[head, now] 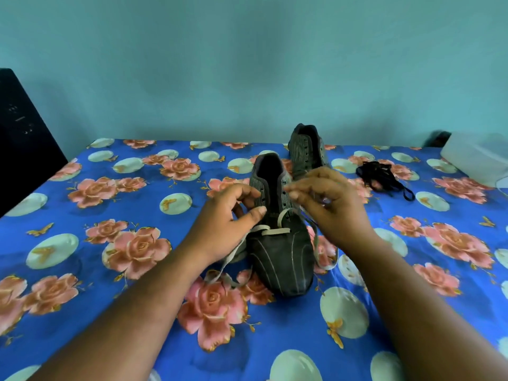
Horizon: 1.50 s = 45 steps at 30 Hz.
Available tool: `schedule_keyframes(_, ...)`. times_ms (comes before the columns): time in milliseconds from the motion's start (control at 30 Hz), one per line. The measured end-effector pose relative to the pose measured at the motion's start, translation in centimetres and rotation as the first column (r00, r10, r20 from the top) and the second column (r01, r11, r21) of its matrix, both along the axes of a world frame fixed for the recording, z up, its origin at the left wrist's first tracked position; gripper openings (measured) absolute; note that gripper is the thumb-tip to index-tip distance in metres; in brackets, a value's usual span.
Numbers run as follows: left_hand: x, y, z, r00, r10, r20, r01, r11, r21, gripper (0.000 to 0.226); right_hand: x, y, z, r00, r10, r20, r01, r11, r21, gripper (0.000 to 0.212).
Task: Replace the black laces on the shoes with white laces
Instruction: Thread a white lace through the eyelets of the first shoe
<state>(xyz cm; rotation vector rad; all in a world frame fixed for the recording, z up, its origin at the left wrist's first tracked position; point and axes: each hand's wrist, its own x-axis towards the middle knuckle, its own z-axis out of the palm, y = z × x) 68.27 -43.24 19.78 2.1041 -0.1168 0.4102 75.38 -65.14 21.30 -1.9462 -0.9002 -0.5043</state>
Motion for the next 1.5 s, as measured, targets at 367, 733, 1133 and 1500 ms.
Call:
schedule_keyframes(367, -0.5, -0.9, -0.2, 0.980, 0.049, -0.191, -0.056, 0.998, -0.031, 0.076, -1.7, -1.2, 0.4, 0.977, 0.203, -0.061, -0.212, 0.921, -0.326, 0.010)
schedule_keyframes(733, -0.7, 0.4, 0.6, 0.943, -0.129, -0.307, 0.098, 0.988, -0.117, 0.094, -2.3, 0.7, 5.7, 0.985, -0.027, -0.172, -0.074, 0.831, -0.551, 0.010)
schedule_keyframes(1133, -0.5, 0.7, -0.1, 0.954, -0.118, -0.277, 0.097, 0.991, -0.090, 0.091, -1.7, 2.6, 4.3, 0.980, -0.113, -0.165, -0.054, 0.644, -0.763, 0.006)
schedule_keyframes(1500, -0.6, 1.6, 0.7, 0.994, -0.039, -0.103, 0.043, 0.999, 0.034, 0.034, -1.1, 2.0, 1.9, 0.912, 0.019, -0.409, -0.217, 0.869, -0.444, 0.013)
